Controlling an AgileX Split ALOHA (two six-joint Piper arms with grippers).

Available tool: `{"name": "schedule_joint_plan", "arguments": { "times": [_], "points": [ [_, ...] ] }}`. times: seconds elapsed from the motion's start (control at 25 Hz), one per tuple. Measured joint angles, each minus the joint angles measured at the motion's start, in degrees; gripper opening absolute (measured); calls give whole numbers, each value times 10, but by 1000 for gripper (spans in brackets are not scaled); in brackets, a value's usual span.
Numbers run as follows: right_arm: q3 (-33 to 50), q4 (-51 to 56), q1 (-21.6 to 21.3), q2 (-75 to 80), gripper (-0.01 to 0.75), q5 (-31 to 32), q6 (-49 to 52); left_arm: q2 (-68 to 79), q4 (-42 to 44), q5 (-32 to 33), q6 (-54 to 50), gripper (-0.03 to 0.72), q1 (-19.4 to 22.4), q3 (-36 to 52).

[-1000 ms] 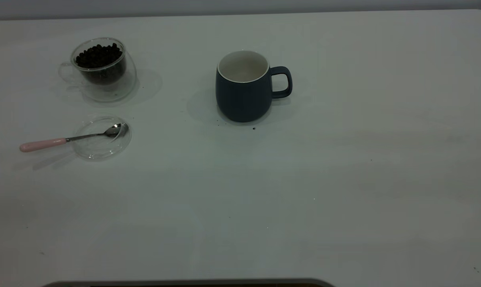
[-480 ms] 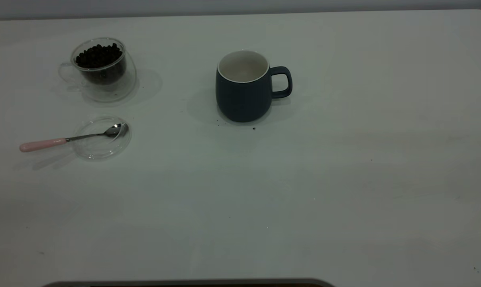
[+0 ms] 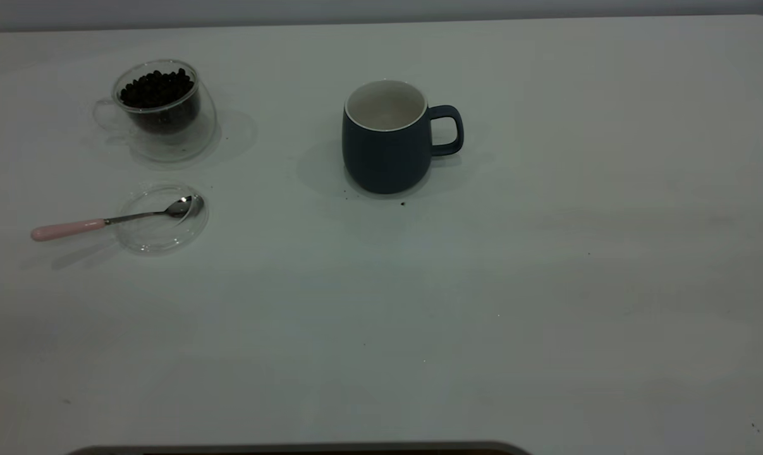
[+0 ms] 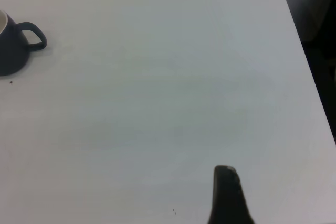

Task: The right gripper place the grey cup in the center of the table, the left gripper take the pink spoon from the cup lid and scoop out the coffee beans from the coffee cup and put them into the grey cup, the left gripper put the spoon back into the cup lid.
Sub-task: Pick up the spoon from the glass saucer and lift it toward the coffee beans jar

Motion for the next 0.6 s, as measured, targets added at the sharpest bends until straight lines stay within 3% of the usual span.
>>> {"name": "schedule_joint_plan", "arguments": {
  "times": [0.12, 0.32, 0.6],
  "points": [
    [0, 0, 0, 0, 537, 0, 0, 38, -6, -12, -1, 506, 0, -5],
    [0, 0, 0, 0, 537, 0, 0, 198, 6, -108, -50, 503, 0, -43],
    [0, 0, 0, 0, 537, 0, 0, 475, 175, -214, -227, 502, 0, -74]
  ]
}}
